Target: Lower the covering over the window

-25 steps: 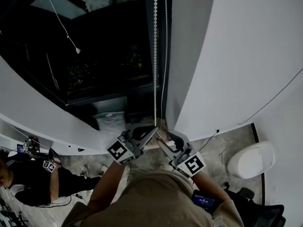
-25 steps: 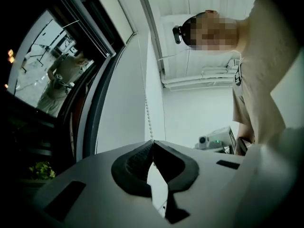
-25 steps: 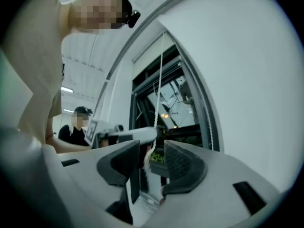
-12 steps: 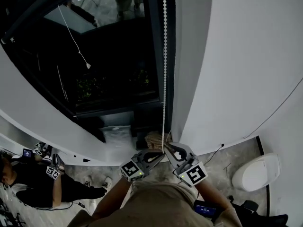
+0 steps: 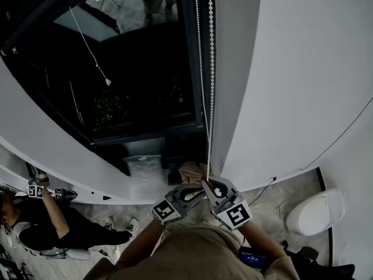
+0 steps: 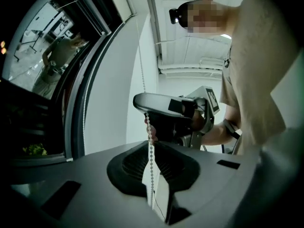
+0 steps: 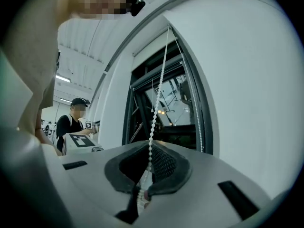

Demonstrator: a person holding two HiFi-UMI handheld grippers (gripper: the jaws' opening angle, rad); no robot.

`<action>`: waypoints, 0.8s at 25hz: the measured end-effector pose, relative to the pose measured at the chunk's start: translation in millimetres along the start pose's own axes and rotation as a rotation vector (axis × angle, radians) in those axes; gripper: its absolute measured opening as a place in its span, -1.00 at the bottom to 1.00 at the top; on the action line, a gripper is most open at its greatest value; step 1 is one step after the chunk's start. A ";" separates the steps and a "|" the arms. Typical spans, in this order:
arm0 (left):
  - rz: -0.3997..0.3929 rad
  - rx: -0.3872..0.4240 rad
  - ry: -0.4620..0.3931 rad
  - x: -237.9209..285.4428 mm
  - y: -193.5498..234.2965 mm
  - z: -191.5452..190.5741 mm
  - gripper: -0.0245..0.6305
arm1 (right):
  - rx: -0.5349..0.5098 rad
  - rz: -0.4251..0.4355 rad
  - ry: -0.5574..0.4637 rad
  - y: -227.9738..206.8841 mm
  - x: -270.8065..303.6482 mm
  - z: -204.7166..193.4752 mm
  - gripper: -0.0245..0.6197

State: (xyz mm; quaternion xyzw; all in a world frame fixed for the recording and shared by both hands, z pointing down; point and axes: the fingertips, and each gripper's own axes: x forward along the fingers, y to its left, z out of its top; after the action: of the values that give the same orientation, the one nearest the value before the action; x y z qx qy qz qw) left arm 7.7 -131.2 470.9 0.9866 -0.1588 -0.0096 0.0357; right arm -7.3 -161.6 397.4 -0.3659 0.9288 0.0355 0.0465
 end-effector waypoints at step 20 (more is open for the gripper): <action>0.044 0.111 -0.046 0.0 47.1 47.4 -0.85 | 0.001 -0.021 -0.085 -1.3 -3.8 7.9 -0.39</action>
State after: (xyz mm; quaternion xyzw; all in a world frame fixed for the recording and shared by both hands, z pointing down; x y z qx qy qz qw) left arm -8.5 -178.9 427.0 0.9829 -0.1816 -0.0227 -0.0223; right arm -3.1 -159.2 389.9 -0.3735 0.9222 0.0498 0.0864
